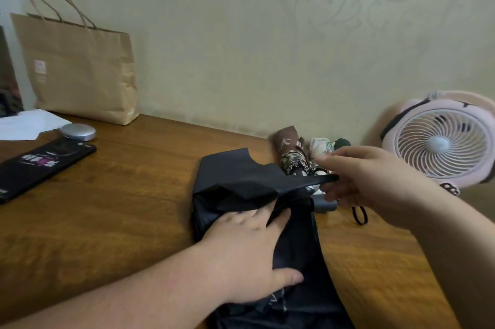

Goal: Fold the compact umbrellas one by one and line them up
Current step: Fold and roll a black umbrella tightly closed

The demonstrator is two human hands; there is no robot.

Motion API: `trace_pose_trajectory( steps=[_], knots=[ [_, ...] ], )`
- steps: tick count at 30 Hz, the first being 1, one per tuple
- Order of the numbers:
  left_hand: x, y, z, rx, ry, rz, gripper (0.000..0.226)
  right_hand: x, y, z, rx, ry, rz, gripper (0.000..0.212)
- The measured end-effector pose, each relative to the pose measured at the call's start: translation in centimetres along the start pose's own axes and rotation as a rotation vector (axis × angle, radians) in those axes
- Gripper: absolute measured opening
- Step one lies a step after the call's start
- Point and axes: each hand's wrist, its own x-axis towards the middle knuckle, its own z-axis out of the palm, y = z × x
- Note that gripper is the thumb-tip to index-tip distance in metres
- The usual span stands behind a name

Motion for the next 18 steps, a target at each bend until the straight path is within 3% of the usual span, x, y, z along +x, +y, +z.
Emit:
trace_pose_trajectory(
  steps=[3,7,18],
  knots=[
    [0.1,0.0,0.2,-0.010,0.001,-0.006,0.100,-0.8,0.7,0.1,0.185,0.049,-0.017,0.022],
    [0.1,0.0,0.3,0.013,0.035,-0.010,0.101,-0.8,1.3,0.2,0.137,0.174,-0.115,0.014],
    [0.1,0.2,0.4,0.056,0.076,-0.018,0.101,-0.6,1.5,1.7,0.359,0.089,-0.149,0.011]
  ],
)
